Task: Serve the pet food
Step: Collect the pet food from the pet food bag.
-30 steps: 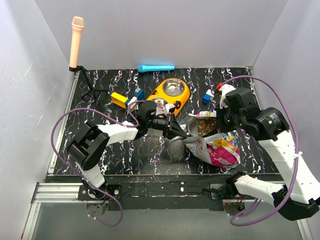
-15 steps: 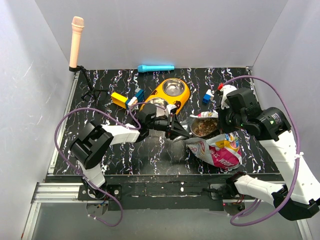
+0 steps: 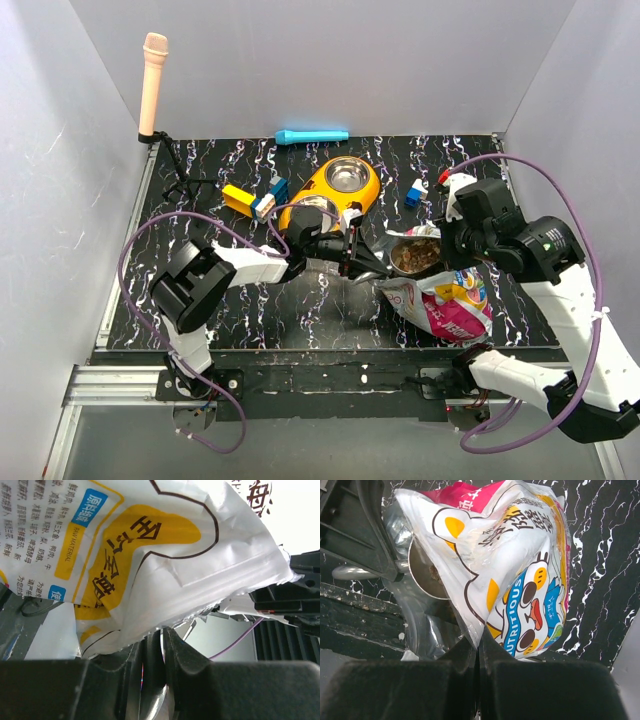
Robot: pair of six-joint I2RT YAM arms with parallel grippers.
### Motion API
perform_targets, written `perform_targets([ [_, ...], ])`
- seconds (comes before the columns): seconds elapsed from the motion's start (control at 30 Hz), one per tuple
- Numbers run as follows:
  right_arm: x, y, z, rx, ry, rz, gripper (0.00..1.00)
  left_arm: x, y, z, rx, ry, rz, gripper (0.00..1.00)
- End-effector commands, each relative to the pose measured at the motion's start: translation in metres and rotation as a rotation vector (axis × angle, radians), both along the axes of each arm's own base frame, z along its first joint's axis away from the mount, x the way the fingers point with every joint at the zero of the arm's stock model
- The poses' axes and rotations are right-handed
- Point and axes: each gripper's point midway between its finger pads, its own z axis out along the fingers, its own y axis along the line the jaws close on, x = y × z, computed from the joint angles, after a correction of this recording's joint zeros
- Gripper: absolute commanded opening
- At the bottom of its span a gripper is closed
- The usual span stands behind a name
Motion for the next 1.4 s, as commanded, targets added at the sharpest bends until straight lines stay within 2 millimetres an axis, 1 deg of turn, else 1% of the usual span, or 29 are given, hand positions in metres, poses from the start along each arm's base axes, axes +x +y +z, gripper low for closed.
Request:
perform_targets([
  [0.0,0.007,0.021,0.045,0.177,-0.168,0.047,0.01,0.009,0.008,0.056,-0.140,-0.114,0.061,0.00],
  [0.07,0.007,0.020,0.045,0.172,-0.173,0.045,0.01,0.009,0.021,0.052,-0.035,-0.171,0.073,0.00],
  [0.1,0.007,0.021,0.044,0.175,-0.172,0.049,0.01,0.006,0.024,0.052,-0.030,-0.182,0.052,0.00],
  [0.13,0.007,0.022,0.043,0.174,-0.166,0.055,0.01,0.007,0.024,0.053,-0.043,-0.158,0.038,0.00],
  [0.17,0.007,0.022,0.042,0.173,-0.162,0.057,0.01,0.007,0.023,0.059,-0.076,-0.151,0.034,0.00],
  [0.2,0.007,0.021,0.041,0.170,-0.162,0.054,0.01,0.007,0.022,0.060,-0.084,-0.133,0.033,0.00],
  [0.27,0.008,0.019,0.042,0.168,-0.174,0.042,0.01,0.005,0.025,0.059,-0.058,-0.127,0.035,0.00],
  [0.33,0.009,0.017,0.041,0.166,-0.176,0.029,0.01,0.002,0.030,0.065,-0.062,-0.133,0.037,0.00],
  [0.43,0.010,0.012,0.040,0.157,-0.185,-0.006,0.01,-0.002,0.035,0.058,-0.022,-0.101,0.031,0.00],
  [0.5,0.011,0.008,0.041,0.153,-0.196,-0.030,0.01,-0.005,0.038,0.064,-0.044,-0.095,0.038,0.00],
  [0.63,0.009,0.004,0.042,0.152,-0.207,-0.040,0.01,-0.009,0.050,0.084,-0.081,-0.126,0.050,0.00],
  [0.73,0.008,0.003,0.043,0.158,-0.212,-0.042,0.01,-0.015,0.055,0.088,-0.077,-0.145,0.033,0.00],
  [0.8,0.007,0.002,0.044,0.161,-0.216,-0.046,0.01,-0.017,0.058,0.086,-0.063,-0.153,0.026,0.00],
  [0.87,0.008,0.003,0.044,0.161,-0.216,-0.046,0.01,-0.022,0.061,0.083,-0.048,-0.154,0.014,0.00],
  [0.93,0.009,0.002,0.044,0.159,-0.216,-0.051,0.01,-0.026,0.064,0.084,-0.054,-0.164,0.003,0.00],
  [1.03,0.010,0.002,0.044,0.156,-0.216,-0.055,0.01,-0.034,0.069,0.077,-0.010,-0.162,-0.029,0.00],
  [1.1,0.012,0.000,0.045,0.147,-0.219,-0.065,0.01,-0.040,0.073,0.076,0.002,-0.185,-0.055,0.00],
  [1.27,0.019,-0.008,0.047,0.110,-0.227,-0.122,0.01,-0.060,0.088,0.087,-0.014,-0.207,-0.098,0.00],
  [1.37,0.022,-0.009,0.047,0.112,-0.218,-0.151,0.01,-0.068,0.098,0.096,-0.023,-0.222,-0.096,0.00],
])
